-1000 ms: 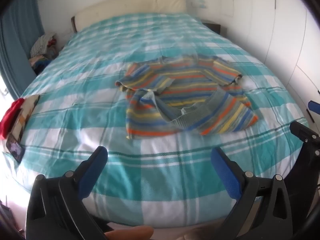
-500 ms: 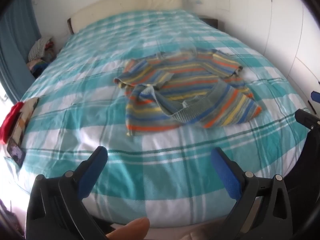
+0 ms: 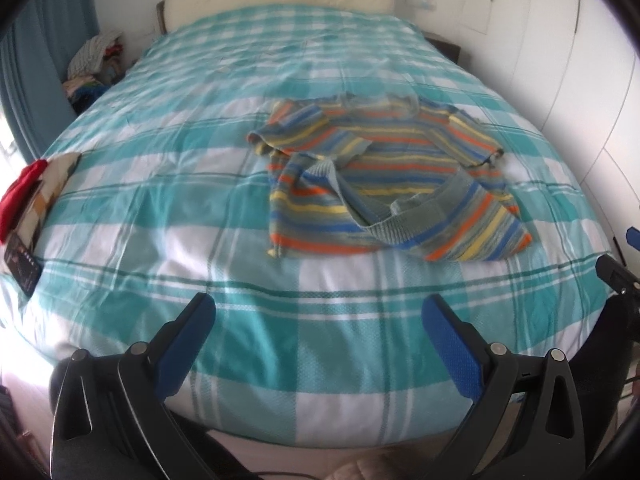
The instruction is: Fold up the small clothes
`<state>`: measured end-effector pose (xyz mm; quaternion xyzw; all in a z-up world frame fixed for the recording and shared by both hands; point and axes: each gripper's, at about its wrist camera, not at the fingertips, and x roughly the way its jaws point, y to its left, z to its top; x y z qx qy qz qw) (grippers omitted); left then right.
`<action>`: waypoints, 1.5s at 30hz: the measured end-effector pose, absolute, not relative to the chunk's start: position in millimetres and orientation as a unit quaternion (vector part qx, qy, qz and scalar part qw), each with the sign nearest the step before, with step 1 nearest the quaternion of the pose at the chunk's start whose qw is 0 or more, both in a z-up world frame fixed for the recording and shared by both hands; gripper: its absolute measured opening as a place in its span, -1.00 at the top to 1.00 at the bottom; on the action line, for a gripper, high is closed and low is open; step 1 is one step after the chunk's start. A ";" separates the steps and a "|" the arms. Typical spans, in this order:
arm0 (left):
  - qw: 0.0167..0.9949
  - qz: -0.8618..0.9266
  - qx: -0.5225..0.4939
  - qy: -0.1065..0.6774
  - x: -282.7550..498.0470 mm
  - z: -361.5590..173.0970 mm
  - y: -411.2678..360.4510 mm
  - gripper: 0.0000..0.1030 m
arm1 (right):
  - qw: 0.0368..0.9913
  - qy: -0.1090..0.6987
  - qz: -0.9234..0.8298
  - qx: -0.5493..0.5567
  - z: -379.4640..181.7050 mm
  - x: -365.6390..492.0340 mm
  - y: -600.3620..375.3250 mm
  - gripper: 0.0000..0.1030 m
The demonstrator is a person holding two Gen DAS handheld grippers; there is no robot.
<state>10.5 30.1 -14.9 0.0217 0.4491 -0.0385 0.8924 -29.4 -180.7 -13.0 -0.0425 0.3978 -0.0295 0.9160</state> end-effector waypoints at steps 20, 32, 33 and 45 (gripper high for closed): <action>0.893 -0.033 0.005 0.450 18.1 -15.5 53.5 -0.99 | 0.918 0.395 -0.032 -0.033 -13.1 -28.0 -185.2 -1.00; 0.884 -0.054 -0.038 0.463 49.0 -17.8 79.2 -0.99 | 0.913 0.404 0.048 -0.016 -42.8 51.8 -220.4 -1.00; 0.883 -0.054 -0.039 0.464 49.0 -18.1 78.8 -0.99 | 0.908 0.413 0.062 -0.013 -52.4 70.8 -221.9 -1.00; 0.878 -0.013 -0.062 0.475 28.9 -27.1 104.7 -0.99 | 0.845 0.497 0.197 0.002 -120.7 183.8 -202.7 0.92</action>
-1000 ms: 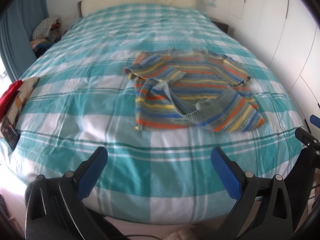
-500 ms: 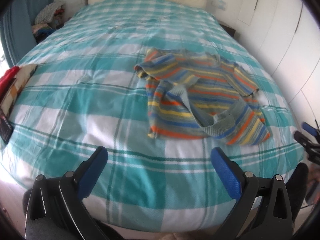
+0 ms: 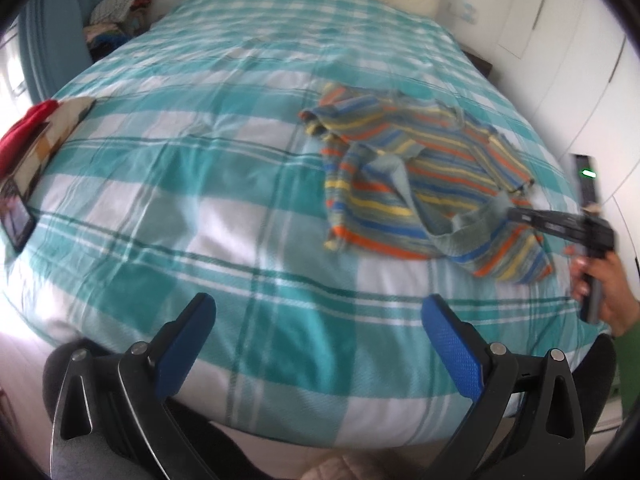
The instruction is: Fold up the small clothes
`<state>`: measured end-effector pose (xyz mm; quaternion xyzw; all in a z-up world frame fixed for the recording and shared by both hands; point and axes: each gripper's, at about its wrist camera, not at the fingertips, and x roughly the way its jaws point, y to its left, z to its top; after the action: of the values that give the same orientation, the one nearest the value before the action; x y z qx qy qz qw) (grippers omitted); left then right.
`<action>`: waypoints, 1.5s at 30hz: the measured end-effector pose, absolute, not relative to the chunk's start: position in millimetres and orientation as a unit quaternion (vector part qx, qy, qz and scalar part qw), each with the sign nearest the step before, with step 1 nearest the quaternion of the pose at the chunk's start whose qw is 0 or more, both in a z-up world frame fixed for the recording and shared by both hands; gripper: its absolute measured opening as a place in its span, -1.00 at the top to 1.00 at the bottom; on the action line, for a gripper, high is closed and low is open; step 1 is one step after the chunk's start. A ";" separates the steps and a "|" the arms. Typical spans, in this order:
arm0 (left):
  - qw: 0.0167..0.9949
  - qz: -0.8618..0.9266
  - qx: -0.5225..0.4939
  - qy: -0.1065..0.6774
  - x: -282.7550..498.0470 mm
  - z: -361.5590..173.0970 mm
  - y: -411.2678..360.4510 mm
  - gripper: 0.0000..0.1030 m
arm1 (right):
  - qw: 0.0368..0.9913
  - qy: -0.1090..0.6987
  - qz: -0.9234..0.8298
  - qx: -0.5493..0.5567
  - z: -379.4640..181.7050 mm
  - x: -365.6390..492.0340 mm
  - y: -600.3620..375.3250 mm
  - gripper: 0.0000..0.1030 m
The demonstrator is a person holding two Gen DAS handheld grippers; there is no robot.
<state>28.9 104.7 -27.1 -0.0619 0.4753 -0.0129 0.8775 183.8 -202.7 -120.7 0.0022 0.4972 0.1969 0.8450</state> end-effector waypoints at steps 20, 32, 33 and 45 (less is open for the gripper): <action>0.875 0.014 -0.090 0.475 18.6 -52.6 134.3 -0.98 | 0.842 0.469 0.261 -0.059 -56.0 2.9 -244.5 -0.52; 0.881 0.031 -0.104 0.460 -15.6 -40.5 156.9 -0.98 | 0.813 0.453 0.343 -0.127 -103.3 189.0 -44.5 -0.12; 0.881 0.036 -0.106 0.460 -17.2 -40.8 161.9 -0.98 | 0.785 0.483 0.365 -0.129 -114.9 202.6 -32.4 0.65; 0.877 0.067 -0.140 0.455 -6.4 -49.5 207.1 -0.98 | 0.621 0.499 0.603 -0.048 -78.0 19.3 34.7 -0.32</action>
<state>-6.4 207.1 -49.5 -0.1400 0.4547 0.0668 0.8771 19.3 34.7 -78.0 -0.0482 0.4987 0.6031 0.6207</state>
